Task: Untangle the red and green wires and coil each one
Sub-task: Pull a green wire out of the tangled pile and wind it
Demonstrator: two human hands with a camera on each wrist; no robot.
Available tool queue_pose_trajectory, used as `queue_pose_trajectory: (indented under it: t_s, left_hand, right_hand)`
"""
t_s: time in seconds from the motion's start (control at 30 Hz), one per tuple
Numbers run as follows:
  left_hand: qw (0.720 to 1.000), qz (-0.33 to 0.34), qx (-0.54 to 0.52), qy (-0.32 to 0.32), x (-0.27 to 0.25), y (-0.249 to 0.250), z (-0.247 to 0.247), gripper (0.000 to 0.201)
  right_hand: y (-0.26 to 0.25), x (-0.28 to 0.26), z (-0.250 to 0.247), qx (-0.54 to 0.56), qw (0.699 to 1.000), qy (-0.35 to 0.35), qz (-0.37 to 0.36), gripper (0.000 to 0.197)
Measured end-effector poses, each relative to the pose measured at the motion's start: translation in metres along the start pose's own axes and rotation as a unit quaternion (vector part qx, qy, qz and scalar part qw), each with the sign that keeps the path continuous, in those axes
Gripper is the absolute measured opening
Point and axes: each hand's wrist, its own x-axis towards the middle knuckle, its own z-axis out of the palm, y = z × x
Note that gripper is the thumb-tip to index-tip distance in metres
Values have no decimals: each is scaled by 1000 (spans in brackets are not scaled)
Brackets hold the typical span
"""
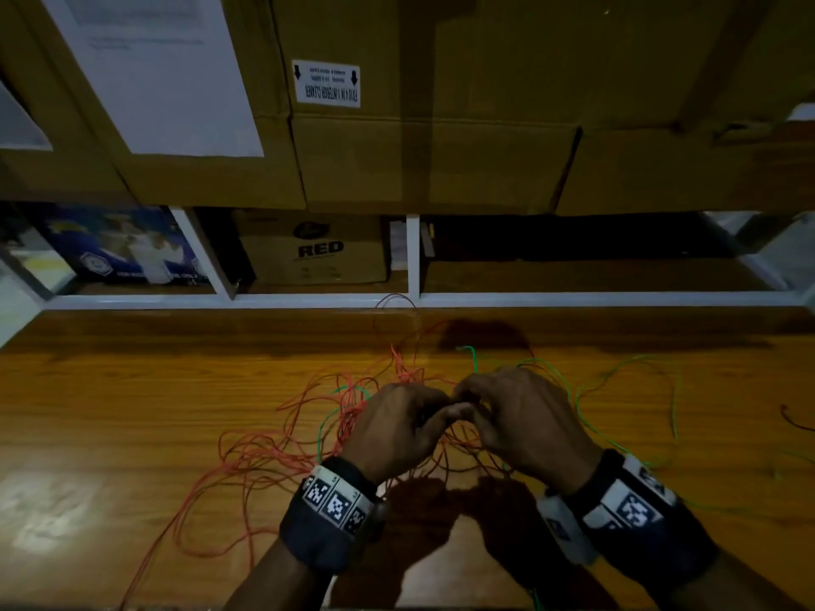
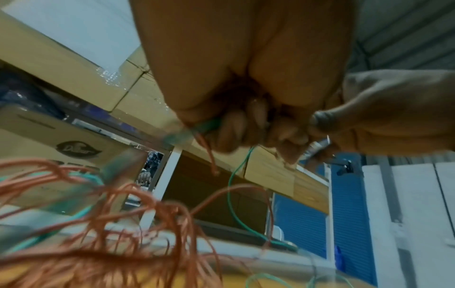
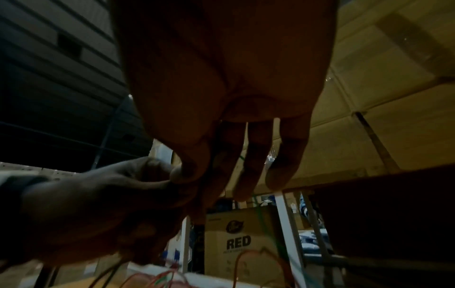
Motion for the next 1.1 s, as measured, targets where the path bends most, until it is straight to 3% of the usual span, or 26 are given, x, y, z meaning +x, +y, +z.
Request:
queue_pose_trajectory:
  t_s: [0.07, 0.17, 0.23, 0.3, 0.4, 0.53, 0.67, 0.77, 0.83, 0.9, 1.0, 1.1]
  left_hand:
    - [1000, -15, -10, -3, -4, -8, 6, 42]
    - [998, -62, -33, 1, -21, -44, 10, 33]
    - [991, -101, -85, 25, -37, -64, 5, 33]
    - [988, -103, -101, 50, -45, -73, -5, 35]
    - [988, -103, -97, 57, -41, -71, -15, 38]
    - [992, -104, -71, 27, -23, -48, -12, 35]
    - [999, -23, 38, -27, -13, -25, 7, 30]
    - [997, 28, 67, -39, -10, -18, 19, 38]
    - [997, 40, 65, -26, -14, -17, 21, 38]
    - [998, 36, 54, -24, -19, -17, 19, 34]
    - [999, 15, 27, -21, -30, -27, 21, 27]
    - [996, -60, -57, 35, -39, -46, 26, 26]
  right_hand:
    - [6, 1, -16, -7, 999, 32, -5, 6]
    - [26, 1, -73, 65, 981, 180, 11, 8]
    - [45, -6, -117, 82, 957, 272, 50, 12]
    - [64, -13, -142, 86, 944, 302, 99, 13]
    - [82, -17, -132, 80, 949, 258, 162, 34]
    - [69, -26, -69, -34, 971, 128, 197, 75]
    - [8, -28, -17, -9, 992, 46, 113, 61]
    - [-7, -15, 16, -7, 998, -30, 54, 66]
    - [-4, -10, 29, 2, 997, -61, 50, 47]
    - [1, -11, 33, 1, 997, -62, 42, 22]
    - [16, -17, 17, 36, 998, -43, 32, 10]
    - [48, -21, -16, 121, 985, 109, 58, 11]
